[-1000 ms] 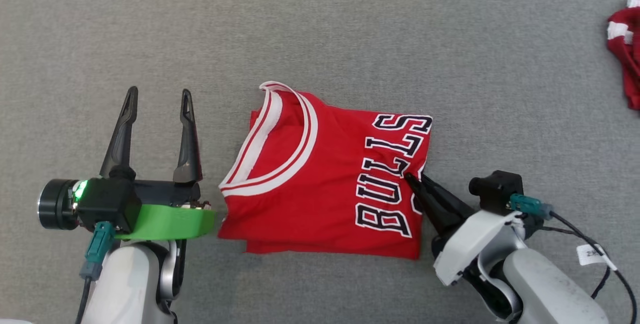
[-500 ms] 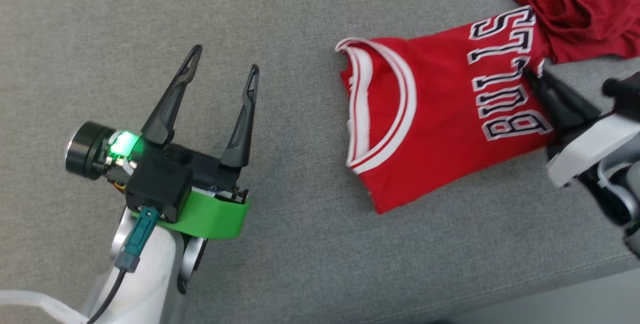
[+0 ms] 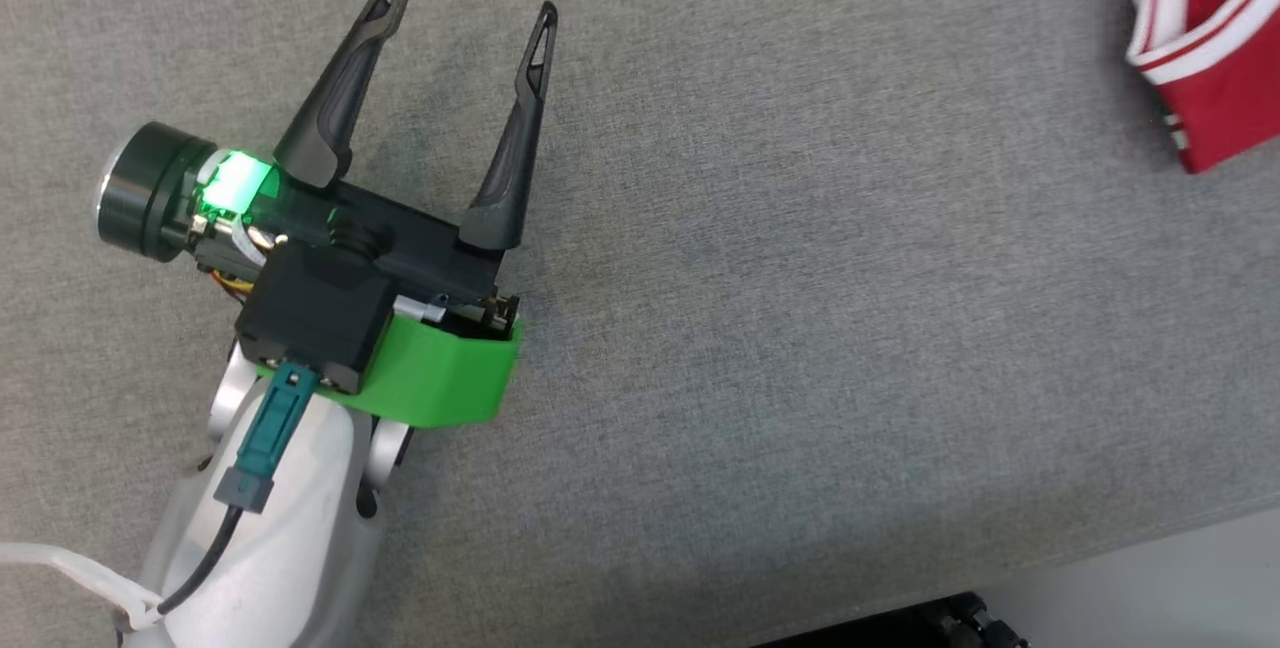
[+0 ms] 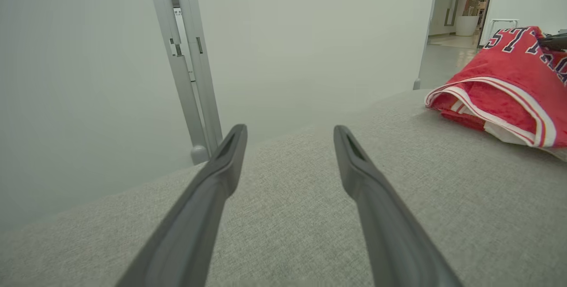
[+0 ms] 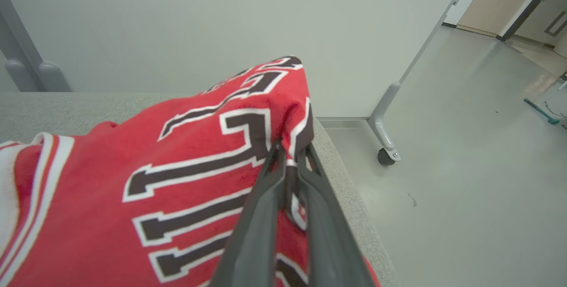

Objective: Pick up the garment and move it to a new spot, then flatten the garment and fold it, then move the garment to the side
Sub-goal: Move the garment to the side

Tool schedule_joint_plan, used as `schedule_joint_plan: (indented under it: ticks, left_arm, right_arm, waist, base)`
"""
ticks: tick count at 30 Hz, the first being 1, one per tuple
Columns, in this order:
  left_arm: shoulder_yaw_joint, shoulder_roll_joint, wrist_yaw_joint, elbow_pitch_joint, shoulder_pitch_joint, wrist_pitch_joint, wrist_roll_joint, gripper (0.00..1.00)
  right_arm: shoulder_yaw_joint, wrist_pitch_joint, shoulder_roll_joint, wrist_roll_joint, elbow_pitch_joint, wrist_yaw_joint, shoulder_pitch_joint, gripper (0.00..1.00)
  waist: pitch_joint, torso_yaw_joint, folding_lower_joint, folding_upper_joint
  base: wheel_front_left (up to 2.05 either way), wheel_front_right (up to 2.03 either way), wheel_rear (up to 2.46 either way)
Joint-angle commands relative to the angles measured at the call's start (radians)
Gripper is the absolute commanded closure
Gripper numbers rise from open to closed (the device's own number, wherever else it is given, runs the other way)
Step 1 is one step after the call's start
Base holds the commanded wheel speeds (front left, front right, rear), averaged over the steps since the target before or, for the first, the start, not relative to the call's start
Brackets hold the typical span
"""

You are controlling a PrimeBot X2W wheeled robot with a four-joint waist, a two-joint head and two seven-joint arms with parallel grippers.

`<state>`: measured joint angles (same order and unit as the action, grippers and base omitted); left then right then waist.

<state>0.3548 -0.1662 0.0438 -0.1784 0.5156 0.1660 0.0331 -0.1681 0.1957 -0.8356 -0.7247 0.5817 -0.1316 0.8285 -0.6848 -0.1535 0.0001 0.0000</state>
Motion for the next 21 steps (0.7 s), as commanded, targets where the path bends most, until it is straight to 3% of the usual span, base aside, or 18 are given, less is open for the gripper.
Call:
schedule_joint_plan:
  ticks: [1, 4, 5, 6, 12, 16, 21]
  left_arm:
    - [-0.006, -0.005, -0.007, -0.002, 0.021, 0.006, -0.011, 0.0]
    - [-0.009, -0.006, -0.009, 0.002, 0.026, 0.014, -0.007, 0.0]
    - [-0.011, -0.008, -0.011, 0.005, 0.026, 0.016, -0.006, 0.0]
    - [-0.012, -0.009, -0.013, 0.01, 0.027, 0.02, -0.003, 0.0]
    - [-0.015, 0.0, -0.028, 0.061, -0.014, 0.048, 0.017, 0.0]
    - [-0.027, -0.002, -0.046, 0.097, -0.067, 0.059, 0.037, 0.0]
    - [-0.047, -0.003, -0.075, 0.138, -0.158, 0.067, 0.064, 0.0]
  right_arm:
    - [0.021, 0.013, -0.007, 0.004, 0.03, 0.002, 0.025, 1.0]
    - [0.028, 0.018, 0.0, 0.003, 0.088, 0.002, 0.042, 1.0]
    - [0.03, 0.024, 0.001, 0.004, 0.099, 0.002, 0.048, 0.7]
    - [0.037, 0.031, 0.005, 0.01, 0.115, 0.002, 0.052, 0.0]
    - [0.061, 0.065, 0.065, 0.065, 0.155, 0.002, -0.01, 0.0]
    - [0.148, 0.068, 0.132, 0.138, 0.05, 0.001, -0.099, 0.0]
    - [0.248, 0.068, 0.272, 0.252, -0.159, 0.001, -0.287, 0.0]
  waist:
    - [-0.086, 0.042, -0.0001, 0.0]
    - [-0.095, 0.05, -0.0001, 0.0]
    - [-0.095, 0.051, -0.0001, 0.0]
    - [-0.093, 0.052, -0.0001, 0.0]
    - [-0.014, 0.05, -0.0001, 0.0]
    - [0.073, 0.031, -0.0001, 0.0]
    - [0.196, 0.007, -0.0001, 0.0]
  base:
    - [0.0, 0.0, 0.0]
    - [0.0, 0.0, 0.0]
    - [0.0, 0.0, 0.0]
    - [0.0, 0.0, 0.0]
    - [0.0, 0.0, 0.0]
    - [0.0, 0.0, 0.0]
    - [0.0, 0.0, 0.0]
